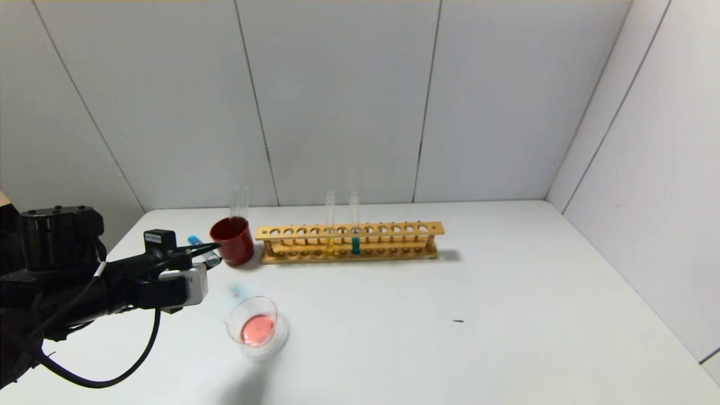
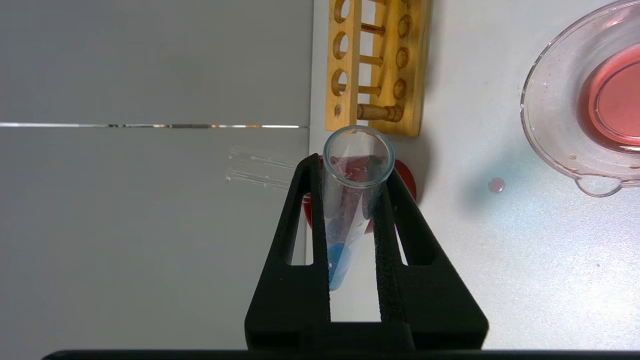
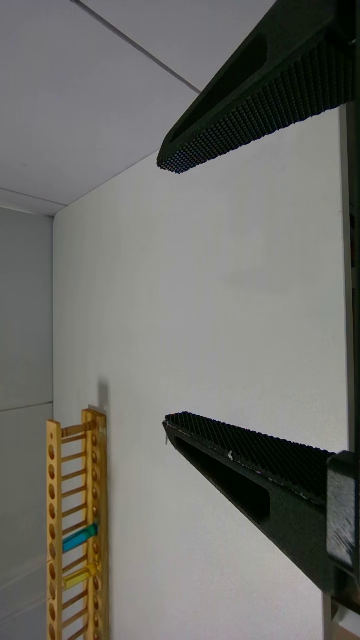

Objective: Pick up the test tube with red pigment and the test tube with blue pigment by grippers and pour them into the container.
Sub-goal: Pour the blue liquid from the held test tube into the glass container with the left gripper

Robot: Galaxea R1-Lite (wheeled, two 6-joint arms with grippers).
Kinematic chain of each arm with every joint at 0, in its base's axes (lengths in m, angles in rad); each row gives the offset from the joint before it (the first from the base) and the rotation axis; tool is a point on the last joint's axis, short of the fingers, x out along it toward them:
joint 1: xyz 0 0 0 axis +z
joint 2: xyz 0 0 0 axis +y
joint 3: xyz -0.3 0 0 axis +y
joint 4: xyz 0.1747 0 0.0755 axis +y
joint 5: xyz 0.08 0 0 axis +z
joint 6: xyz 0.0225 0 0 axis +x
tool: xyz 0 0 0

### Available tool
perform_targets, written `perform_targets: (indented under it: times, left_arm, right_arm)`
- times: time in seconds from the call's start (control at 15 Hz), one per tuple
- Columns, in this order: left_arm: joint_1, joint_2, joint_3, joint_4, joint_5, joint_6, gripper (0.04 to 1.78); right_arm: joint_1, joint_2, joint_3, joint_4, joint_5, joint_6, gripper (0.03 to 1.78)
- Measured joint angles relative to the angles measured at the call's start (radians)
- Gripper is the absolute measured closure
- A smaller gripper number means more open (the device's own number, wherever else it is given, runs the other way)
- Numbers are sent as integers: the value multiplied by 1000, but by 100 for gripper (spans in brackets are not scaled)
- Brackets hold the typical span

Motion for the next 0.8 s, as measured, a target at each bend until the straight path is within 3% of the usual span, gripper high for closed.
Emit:
perform_targets:
  times: [0.33, 0.67, 0.8]
  left_arm:
    - [-25, 7, 13, -24, -42, 90, 151]
    - [-23, 69, 58, -204, -125, 134, 151]
    - [-19, 84, 74, -218, -151, 171, 151]
  right_arm:
    - [0, 0, 0, 0, 0, 0, 6]
    - [0, 0, 0, 0, 0, 0, 6]
    - [0, 0, 0, 0, 0, 0, 6]
